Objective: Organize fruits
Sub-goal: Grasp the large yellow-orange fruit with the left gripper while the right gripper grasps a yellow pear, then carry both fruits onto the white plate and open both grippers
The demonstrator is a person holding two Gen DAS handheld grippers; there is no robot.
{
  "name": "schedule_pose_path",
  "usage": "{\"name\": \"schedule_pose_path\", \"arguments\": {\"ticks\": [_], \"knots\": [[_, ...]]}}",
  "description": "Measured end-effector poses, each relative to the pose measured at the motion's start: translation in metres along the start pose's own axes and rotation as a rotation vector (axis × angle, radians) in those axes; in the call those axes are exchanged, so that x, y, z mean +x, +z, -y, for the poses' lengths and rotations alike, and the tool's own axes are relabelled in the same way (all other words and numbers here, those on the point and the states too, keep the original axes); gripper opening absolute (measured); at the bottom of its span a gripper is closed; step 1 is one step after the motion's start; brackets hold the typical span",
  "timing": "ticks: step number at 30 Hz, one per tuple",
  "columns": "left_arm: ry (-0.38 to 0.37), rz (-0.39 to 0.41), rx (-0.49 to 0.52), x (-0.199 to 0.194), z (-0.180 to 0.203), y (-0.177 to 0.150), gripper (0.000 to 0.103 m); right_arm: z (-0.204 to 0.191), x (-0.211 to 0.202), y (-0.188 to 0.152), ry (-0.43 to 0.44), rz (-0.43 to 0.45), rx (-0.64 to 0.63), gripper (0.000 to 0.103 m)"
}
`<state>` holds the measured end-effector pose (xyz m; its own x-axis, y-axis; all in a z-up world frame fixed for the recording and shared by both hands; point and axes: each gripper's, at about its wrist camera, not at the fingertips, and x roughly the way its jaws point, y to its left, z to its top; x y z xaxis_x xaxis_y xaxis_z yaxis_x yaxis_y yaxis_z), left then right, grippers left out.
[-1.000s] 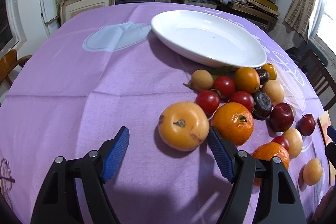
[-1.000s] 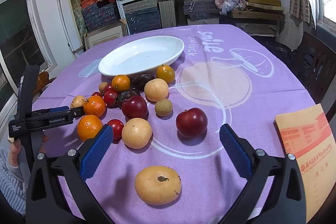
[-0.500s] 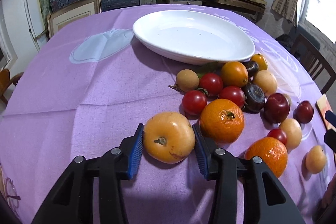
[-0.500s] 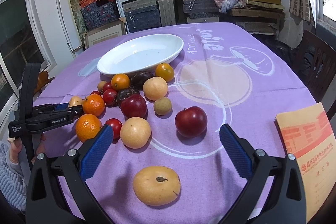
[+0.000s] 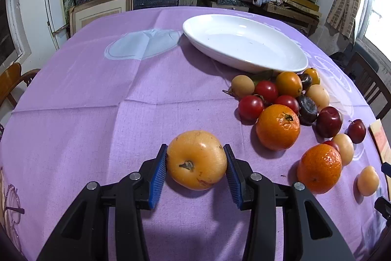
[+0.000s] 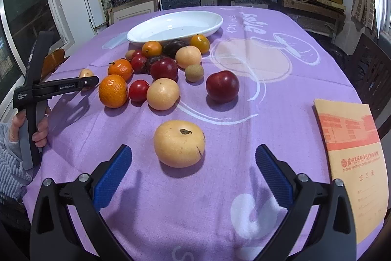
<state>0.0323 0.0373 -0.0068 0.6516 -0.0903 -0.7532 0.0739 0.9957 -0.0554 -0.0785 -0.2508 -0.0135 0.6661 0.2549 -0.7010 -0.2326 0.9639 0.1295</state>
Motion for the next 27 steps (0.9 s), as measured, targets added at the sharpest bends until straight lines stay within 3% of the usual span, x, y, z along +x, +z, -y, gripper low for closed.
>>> {"name": "schedule_pose_path", "arguments": {"ticks": [3,5,6,7,12,13,21,27], "knots": [[0.014,0.026,0.021,-0.005,0.002,-0.003,0.045,-0.007,0.006,0.002,0.004,-0.002,-0.012,0.097],[0.003,0.028,0.016,-0.007,0.001,-0.004,0.045,-0.013,0.012,0.004,-0.004,-0.012,-0.041,0.077],[0.000,0.027,0.015,-0.007,0.001,-0.004,0.045,-0.015,0.016,0.004,-0.007,-0.028,-0.052,0.061],[-0.002,0.025,0.015,-0.006,0.000,-0.004,0.045,-0.016,0.020,0.005,-0.005,-0.042,-0.054,0.054],[-0.011,0.021,0.014,-0.007,0.001,-0.005,0.045,-0.015,0.029,0.005,0.004,-0.060,-0.044,0.054],[-0.010,0.022,0.016,-0.007,0.002,-0.005,0.045,-0.016,0.029,0.004,0.008,-0.059,-0.043,0.047],[-0.024,0.023,0.012,-0.007,0.001,-0.004,0.045,-0.017,0.024,0.003,0.039,-0.059,-0.049,0.046],[-0.046,0.028,0.001,-0.016,-0.002,0.020,0.045,-0.017,-0.003,0.053,0.064,0.022,-0.085,0.046]]}}
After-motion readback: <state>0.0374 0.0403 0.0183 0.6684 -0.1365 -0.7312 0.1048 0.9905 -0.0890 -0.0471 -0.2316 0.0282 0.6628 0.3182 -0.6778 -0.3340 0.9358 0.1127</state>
